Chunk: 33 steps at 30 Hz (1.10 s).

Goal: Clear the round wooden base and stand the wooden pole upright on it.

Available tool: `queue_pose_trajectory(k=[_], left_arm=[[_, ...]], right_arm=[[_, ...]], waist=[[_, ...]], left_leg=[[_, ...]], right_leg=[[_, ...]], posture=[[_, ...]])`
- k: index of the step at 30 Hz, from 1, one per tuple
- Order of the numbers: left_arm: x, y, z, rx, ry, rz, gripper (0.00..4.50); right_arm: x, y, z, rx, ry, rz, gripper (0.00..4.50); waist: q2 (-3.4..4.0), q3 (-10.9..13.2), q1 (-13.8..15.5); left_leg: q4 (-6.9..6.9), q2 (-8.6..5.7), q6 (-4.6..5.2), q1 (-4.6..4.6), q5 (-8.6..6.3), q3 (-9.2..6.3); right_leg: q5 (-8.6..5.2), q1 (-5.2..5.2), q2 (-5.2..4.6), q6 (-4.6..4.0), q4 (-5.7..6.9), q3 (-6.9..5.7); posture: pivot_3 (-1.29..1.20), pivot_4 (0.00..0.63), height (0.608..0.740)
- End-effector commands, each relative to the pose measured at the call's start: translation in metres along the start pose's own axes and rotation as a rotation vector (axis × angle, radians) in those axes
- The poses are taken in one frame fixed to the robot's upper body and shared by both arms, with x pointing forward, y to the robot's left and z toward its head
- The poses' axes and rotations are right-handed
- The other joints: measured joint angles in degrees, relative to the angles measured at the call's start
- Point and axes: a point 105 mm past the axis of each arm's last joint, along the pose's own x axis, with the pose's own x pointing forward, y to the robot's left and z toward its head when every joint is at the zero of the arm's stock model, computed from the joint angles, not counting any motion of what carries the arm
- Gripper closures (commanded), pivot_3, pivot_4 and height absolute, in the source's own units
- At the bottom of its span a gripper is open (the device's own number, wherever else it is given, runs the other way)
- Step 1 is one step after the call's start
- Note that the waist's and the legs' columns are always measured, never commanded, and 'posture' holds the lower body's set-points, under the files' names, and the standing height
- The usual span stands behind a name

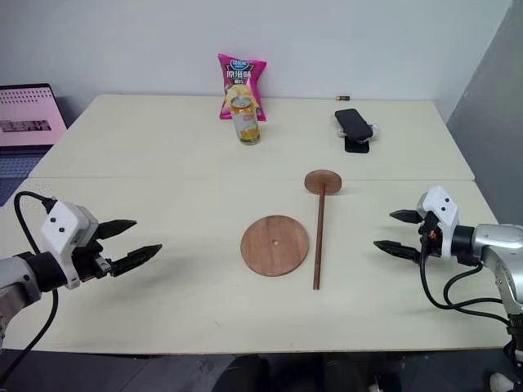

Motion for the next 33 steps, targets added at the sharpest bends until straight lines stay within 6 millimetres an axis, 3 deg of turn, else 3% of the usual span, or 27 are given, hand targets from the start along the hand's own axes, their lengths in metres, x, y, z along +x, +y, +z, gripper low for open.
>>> queue_pose_trajectory(k=[1, 13, 19, 24, 28, 33], left_arm=[[-0.002, 0.002, 0.016, 0.047, -0.034, 0.003, 0.56], [-0.003, 0.003, 0.02, 0.088, -0.04, 0.003, 0.56], [0.0, -0.004, 0.033, 0.128, -0.098, -0.046, 0.56], [0.005, -0.015, 0.042, 0.151, -0.12, -0.098, 0.56], [0.011, -0.033, 0.059, 0.162, -0.173, -0.196, 0.56], [0.021, -0.065, 0.063, 0.18, -0.173, -0.385, 0.56]], right_arm=[[-0.007, -0.003, 0.013, -0.057, -0.021, -0.027, 0.0], [-0.005, -0.005, 0.011, -0.052, -0.015, -0.043, 0.0], [0.003, -0.003, 0.024, -0.016, -0.097, -0.066, 0.0], [0.009, 0.002, 0.035, 0.064, -0.146, -0.078, 0.0], [0.02, 0.009, 0.039, 0.214, -0.079, -0.044, 0.0], [0.049, 0.012, 0.055, 0.475, -0.082, 0.038, 0.0]], waist=[[0.0, 0.0, 0.0], [0.0, 0.0, 0.0], [0.0, 0.0, -0.04], [0.0, 0.0, 0.0], [0.0, 0.0, 0.01], [0.0, 0.0, -0.42]], left_leg=[[0.0, 0.0, 0.0, 0.0, 0.0, 0.0], [0.0, 0.0, 0.0, 0.0, 0.0, 0.02], [0.0, 0.0, 0.0, 0.0, 0.0, 0.02], [0.01, 0.01, -0.01, -0.02, 0.0, 0.02], [0.01, 0.0, -0.01, -0.03, 0.0, 0.04], [0.0, 0.02, -0.01, 0.02, 0.0, 0.09]], right_leg=[[0.0, 0.0, 0.0, 0.0, 0.0, 0.0], [0.0, 0.0, 0.0, 0.0, 0.0, 0.02], [0.0, 0.0, 0.0, 0.0, 0.0, 0.02], [0.0, -0.03, 0.01, 0.0, 0.02, 0.03], [0.01, -0.03, 0.0, 0.01, 0.01, 0.06], [0.02, -0.04, 0.05, 0.0, 0.05, 0.14]], posture=[[0.0, 0.15, 0.74], [0.0, 0.15, 0.74], [0.0, 0.15, 0.74], [0.0, 0.15, 0.74], [0.0, 0.15, 0.74], [0.0, 0.15, 0.74]])
